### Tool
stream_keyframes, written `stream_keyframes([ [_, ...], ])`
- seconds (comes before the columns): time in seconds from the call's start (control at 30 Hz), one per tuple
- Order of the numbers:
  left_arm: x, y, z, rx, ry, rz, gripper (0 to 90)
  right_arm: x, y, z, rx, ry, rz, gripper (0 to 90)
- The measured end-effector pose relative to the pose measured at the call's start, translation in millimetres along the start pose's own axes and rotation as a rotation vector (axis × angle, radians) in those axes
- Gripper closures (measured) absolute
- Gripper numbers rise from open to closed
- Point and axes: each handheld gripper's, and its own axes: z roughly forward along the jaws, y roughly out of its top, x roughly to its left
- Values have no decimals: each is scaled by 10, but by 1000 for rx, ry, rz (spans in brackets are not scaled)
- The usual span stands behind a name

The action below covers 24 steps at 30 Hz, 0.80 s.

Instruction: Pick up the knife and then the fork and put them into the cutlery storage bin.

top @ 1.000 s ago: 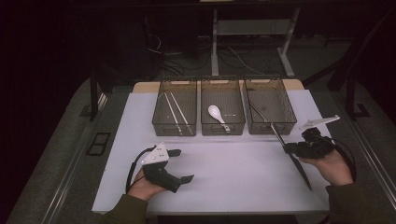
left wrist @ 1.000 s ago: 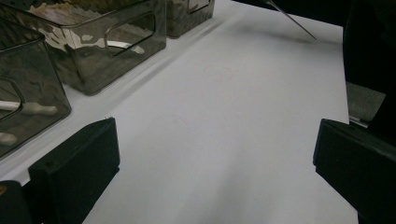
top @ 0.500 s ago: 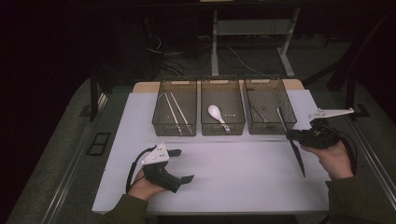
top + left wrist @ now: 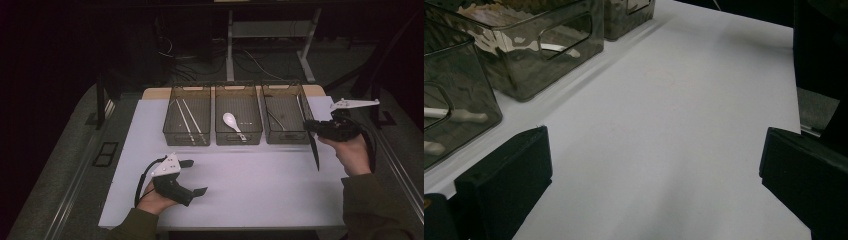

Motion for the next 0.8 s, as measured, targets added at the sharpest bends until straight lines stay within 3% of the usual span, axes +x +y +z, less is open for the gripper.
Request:
stream_keyframes([
  [0.4,-3,0,-2,-1,0,-1,0,-101,484,143,-10,-74,-46,792],
  [0.8,0,-1,-5,-1,-3,-1,0,-246,851,285,-79,-113,-63,792],
])
